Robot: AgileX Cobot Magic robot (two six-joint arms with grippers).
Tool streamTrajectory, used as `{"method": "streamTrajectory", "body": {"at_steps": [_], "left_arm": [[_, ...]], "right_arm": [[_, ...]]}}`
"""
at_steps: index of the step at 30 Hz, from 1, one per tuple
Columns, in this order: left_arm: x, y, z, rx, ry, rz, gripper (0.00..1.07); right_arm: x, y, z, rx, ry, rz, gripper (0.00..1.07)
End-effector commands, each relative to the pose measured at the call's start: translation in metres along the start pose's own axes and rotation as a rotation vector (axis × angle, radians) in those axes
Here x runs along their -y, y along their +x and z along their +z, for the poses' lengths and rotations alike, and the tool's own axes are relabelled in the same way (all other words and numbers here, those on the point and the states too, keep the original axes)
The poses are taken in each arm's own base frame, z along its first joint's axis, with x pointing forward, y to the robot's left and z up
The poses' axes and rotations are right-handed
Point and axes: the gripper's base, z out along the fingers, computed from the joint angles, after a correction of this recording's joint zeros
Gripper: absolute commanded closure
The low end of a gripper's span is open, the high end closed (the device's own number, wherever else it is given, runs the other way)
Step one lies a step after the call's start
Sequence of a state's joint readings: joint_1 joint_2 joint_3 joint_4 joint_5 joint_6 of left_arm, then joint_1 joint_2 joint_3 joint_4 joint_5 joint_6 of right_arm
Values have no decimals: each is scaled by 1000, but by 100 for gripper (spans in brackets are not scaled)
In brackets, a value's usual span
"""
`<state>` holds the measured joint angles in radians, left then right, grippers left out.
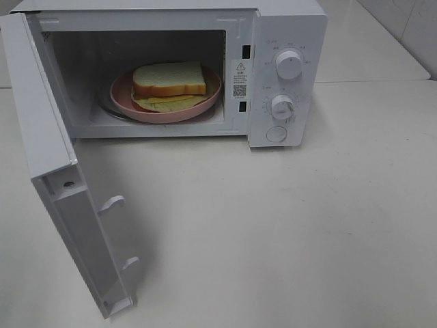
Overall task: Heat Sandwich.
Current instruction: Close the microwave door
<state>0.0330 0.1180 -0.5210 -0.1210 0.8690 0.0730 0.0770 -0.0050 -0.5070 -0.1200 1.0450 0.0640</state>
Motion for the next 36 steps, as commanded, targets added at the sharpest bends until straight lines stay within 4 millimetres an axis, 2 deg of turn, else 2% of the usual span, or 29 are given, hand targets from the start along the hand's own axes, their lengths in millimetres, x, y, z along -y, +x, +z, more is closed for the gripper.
{"method": "streamTrajectory", "body": {"at_steps": [1,3,4,5,6,8,9,10,14,18,19,28,36], "left_arm": [[-1,-11,8,28,-6,-9,50],[-2,-14,14,18,-7,-13,64],[-2,-14,14,18,-7,-13,64],[-3,-17,21,-1,-9,-16,70],[-3,-18,25,-10,-12,-15,84],[-5,-21,33,-34,-27,-3,98],[-5,-21,33,-34,-27,-3,98],[-7,-23,41,-52,-39,7,106],[-9,-23,55,-28,-49,8,107],[-13,-19,78,58,-65,6,107],[-13,-19,78,58,-65,6,107],[-20,-1,117,227,-103,14,107],[-24,3,142,250,-119,13,107]], "right_arm": [[0,2,-3,34,6,9,31],[0,2,-3,34,6,9,31],[0,2,-3,34,6,9,31],[0,2,-3,34,6,9,31],[0,2,-3,34,6,9,31],[0,2,-3,34,6,9,31],[0,2,-3,34,6,9,31],[0,2,-3,34,6,9,31],[0,2,-3,34,6,9,31],[0,2,-3,34,6,9,31],[0,2,-3,34,6,9,31],[0,2,-3,34,6,9,31],[0,2,-3,34,6,9,31]]}}
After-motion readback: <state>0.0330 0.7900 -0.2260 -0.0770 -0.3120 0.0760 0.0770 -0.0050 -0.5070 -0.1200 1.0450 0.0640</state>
